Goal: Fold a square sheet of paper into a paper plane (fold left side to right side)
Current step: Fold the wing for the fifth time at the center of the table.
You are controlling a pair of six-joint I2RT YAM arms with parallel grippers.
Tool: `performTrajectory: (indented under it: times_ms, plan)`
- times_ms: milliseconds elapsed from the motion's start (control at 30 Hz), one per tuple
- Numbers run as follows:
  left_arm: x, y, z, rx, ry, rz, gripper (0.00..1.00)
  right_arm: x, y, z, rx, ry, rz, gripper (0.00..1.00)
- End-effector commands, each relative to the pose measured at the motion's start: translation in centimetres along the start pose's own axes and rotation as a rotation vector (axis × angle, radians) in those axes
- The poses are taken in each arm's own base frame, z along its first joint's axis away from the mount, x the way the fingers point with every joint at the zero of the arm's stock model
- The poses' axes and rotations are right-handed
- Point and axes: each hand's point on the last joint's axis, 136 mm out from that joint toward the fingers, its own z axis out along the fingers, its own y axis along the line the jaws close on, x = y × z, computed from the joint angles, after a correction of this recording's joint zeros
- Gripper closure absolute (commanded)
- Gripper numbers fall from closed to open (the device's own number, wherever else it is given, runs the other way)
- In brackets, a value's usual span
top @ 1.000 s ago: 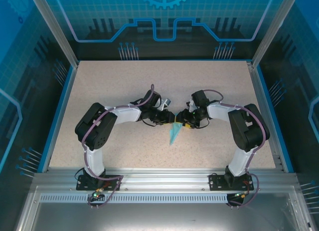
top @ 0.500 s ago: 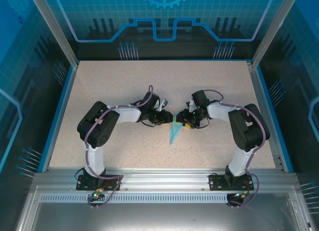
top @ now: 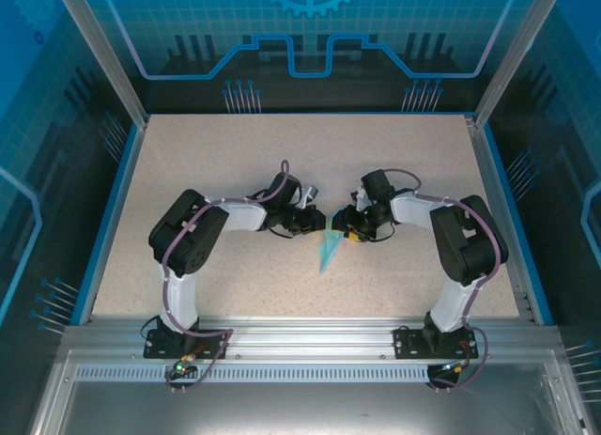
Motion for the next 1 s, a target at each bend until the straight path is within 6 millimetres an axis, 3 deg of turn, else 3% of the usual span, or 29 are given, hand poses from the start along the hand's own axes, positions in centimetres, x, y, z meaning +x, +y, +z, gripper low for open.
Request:
performTrajectory:
  times_ms: [0, 433, 700, 800, 967]
  plan:
    - [-0.4, -0.5, 0.4, 0.03, 0.013, 0.006, 0.89, 1.6, -2.8, 1.8, 0.076, 0.059, 0.03, 0.49]
    - [-0.6, 0.1, 2.0, 0.03, 0.05, 0.002, 0.92, 1.3, -2.5, 1.0, 0.058, 0.038, 0.011, 0.48]
    - [-0.3, 0.8, 2.4, 0.014, 0.064, -0.006, 0.91, 0.4, -1.9, -2.5, 0.03, -0.03, -0.02, 0.44]
    - [-0.4, 0.9, 2.4, 0.008, 0.061, -0.007, 0.92, 0.0, -1.7, -3.9, 0.0, -0.063, -0.024, 0.54]
    - [-0.3, 1.2, 2.5, 0.003, 0.063, -0.011, 0.92, -0.8, 0.4, -3.7, -0.103, -0.076, -0.047, 0.75]
